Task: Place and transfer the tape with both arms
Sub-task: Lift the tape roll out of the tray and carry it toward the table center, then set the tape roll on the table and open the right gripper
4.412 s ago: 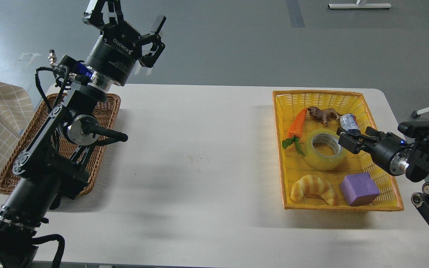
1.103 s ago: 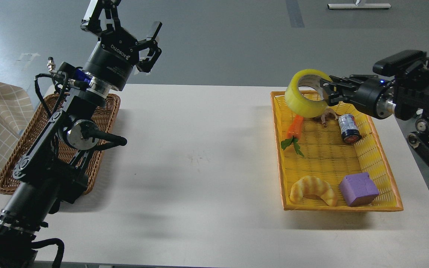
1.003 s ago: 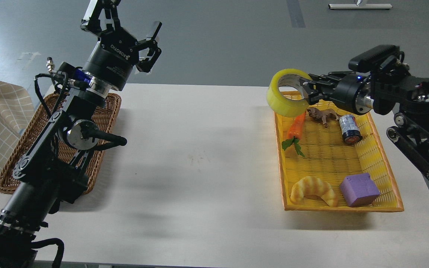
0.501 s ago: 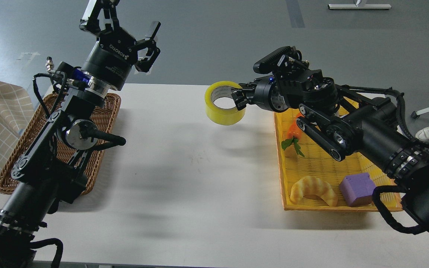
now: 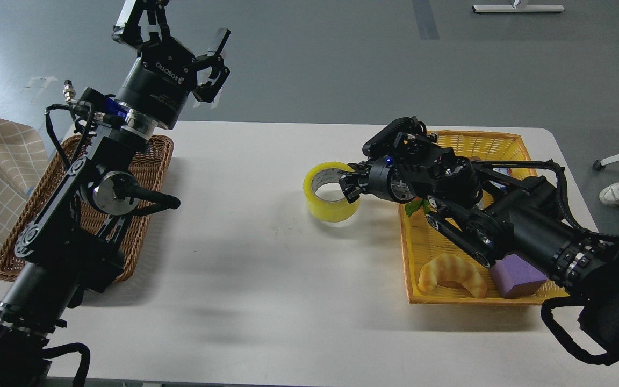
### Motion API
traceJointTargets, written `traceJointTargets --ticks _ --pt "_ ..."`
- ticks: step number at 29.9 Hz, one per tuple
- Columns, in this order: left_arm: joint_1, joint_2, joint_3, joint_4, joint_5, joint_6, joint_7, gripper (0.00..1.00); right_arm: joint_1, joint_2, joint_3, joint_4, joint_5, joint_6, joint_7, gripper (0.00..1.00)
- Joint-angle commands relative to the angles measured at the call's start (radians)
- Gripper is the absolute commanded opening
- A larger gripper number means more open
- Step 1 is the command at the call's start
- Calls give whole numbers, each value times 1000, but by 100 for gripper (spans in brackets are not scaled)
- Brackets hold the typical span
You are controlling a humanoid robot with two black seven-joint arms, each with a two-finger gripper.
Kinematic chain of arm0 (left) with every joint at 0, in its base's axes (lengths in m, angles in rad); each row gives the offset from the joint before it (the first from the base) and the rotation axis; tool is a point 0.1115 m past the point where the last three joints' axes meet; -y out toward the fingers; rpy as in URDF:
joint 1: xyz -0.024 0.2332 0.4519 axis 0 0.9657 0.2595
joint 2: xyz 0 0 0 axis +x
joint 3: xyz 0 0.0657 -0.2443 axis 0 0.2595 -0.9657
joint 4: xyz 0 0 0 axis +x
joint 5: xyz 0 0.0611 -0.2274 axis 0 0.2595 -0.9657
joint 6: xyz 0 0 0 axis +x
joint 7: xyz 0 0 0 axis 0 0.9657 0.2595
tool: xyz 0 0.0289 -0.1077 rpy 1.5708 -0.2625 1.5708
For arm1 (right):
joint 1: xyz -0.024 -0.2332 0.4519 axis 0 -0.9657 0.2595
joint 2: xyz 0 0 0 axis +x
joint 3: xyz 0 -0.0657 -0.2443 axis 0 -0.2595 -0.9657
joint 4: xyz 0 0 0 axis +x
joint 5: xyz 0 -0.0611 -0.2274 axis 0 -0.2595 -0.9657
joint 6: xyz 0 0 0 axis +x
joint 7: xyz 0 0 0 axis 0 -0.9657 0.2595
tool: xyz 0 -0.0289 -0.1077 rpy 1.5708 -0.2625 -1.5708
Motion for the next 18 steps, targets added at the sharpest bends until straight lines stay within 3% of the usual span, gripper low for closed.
traceJointTargets --ticks 1,18 --pt "2 0 1 0 0 0 0 98 -17 0 3 3 0 -13 -3 10" --pt "3 8 1 1 -1 -1 -2 98 -121 0 38 3 32 -146 -27 10"
